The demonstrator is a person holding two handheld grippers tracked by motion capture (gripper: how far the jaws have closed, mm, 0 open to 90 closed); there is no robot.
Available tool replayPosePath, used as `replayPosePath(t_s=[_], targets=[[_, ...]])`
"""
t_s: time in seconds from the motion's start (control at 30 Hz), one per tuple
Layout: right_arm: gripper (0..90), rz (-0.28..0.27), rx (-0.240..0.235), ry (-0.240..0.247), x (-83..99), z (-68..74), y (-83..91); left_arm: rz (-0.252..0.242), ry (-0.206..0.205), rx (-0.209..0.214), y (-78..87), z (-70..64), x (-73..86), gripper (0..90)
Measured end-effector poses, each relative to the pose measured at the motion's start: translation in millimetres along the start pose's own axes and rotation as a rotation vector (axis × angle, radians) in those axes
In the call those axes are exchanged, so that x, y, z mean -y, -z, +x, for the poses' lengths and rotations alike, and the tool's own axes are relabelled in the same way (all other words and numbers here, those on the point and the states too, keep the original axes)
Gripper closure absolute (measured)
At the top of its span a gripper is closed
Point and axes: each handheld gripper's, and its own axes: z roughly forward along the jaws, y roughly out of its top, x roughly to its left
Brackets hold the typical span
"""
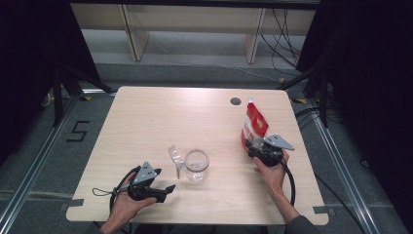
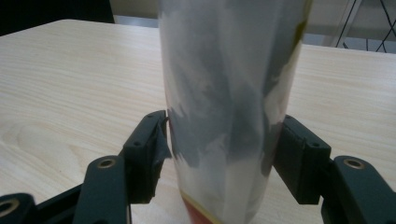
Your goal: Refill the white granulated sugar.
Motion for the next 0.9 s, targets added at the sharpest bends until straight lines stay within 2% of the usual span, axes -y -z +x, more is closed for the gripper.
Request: replayPosePath(t_s=[0.03,0.13,0.23,0.27,0.4,0.43,0.57,0.6,0.63,0.77,0.9], targets=[[40.6,-0.016,0.002,0.013,0.6,-0.9,-2.1,-0.004,0.003,0.005,0.1,0.1,0.0,21.0],[40.8,-0.015,0.007,-0.026,0.7,0.1,-4.9,-0.006,0.022,0.005,-0.1,-0.8,0.5,21.0],[40.7,0.0,0.0,-0.002,-0.1,-2.2,-5.5,-0.01,0.007,0.008,-0.2,-0.4,0.1,21.0],[40.4,-0.005,0.005,-0.014,-0.1,-1.4,-5.8,-0.004,0.009,0.007,0.2,-0.5,-0.1,21.1],[40.2,-0.018,0.014,-0.008,0.1,-1.7,-6.7,0.014,0.002,-0.001,0.4,0.4,-0.2,21.0],[41.0,-0.019,0.005,-0.023,-0.3,-1.0,-6.1,0.012,0.004,-0.004,0.0,0.1,-0.1,21.0],[44.1,-0.023,0.02,0.004,-1.1,-0.7,-6.6,0.012,0.001,-0.001,0.2,0.2,-0.2,21.0],[44.8,-0.032,0.018,0.013,-1.1,-0.3,-6.8,-0.008,0.001,0.005,-0.3,-0.3,0.0,21.0],[45.3,-0.05,0.021,0.031,-1.0,-0.7,-7.7,-0.008,0.002,0.006,-0.2,-0.4,-0.1,21.0],[47.4,-0.036,0.029,0.015,-2.1,1.6,-6.3,-0.01,0.005,0.009,-0.4,-0.9,-0.1,21.1],[48.6,-0.039,0.031,0.03,-2.7,0.1,-6.0,-0.007,0.004,0.009,0.1,-0.6,-0.3,21.3]])
